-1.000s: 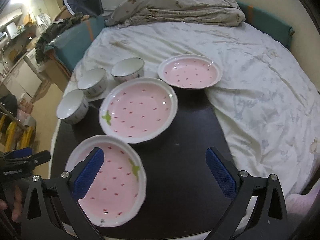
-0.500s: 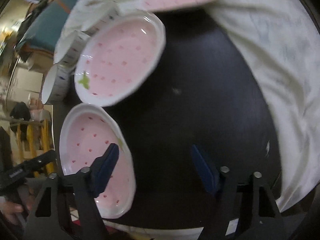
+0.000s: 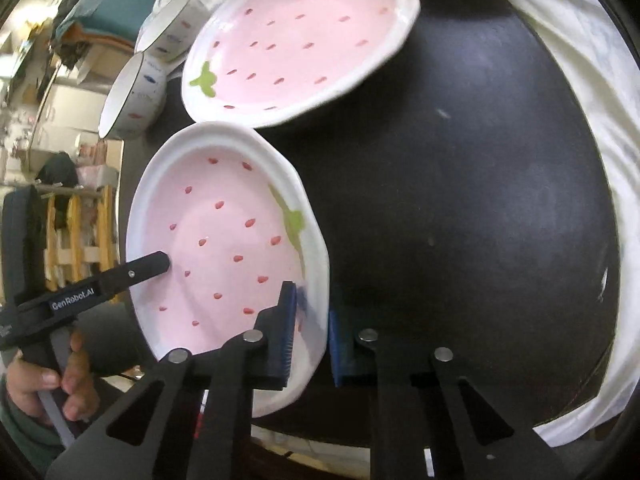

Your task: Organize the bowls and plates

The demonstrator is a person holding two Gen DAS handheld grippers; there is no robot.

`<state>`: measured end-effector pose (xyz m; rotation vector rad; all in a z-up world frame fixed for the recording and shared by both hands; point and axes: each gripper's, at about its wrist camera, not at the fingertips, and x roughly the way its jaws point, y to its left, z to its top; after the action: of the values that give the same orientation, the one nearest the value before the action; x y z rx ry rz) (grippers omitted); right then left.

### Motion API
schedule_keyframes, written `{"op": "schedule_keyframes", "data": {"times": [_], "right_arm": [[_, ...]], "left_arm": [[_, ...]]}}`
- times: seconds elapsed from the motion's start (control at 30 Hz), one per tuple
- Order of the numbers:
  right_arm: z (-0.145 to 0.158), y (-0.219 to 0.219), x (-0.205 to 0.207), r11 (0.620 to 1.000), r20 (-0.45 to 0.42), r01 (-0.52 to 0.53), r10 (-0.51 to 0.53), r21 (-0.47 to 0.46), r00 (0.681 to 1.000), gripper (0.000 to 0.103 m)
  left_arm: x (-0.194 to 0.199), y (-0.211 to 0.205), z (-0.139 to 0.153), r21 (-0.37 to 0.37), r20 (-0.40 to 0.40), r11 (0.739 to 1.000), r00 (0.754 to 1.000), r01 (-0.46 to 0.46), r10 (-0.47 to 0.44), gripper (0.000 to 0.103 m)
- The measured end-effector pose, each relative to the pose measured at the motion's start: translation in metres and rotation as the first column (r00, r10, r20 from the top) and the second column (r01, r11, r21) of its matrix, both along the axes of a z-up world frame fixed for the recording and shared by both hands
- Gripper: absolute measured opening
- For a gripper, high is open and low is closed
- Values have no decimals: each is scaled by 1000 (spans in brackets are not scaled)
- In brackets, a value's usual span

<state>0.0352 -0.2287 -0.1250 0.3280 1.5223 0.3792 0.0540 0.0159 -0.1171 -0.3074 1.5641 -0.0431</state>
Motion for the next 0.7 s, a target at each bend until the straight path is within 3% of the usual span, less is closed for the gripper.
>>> {"op": "schedule_keyframes", "data": {"times": [0.33, 0.7], "right_arm": [[-22, -12, 1, 996, -53, 36, -32, 78, 998, 21], [-10, 3, 2, 1000, 73, -19, 19, -3, 997, 22]], "left_arm": [[1, 5, 1, 10, 16, 1000, 1000, 11, -11, 30], [-7, 11, 7, -35, 66, 999, 998, 21, -19, 25]]}}
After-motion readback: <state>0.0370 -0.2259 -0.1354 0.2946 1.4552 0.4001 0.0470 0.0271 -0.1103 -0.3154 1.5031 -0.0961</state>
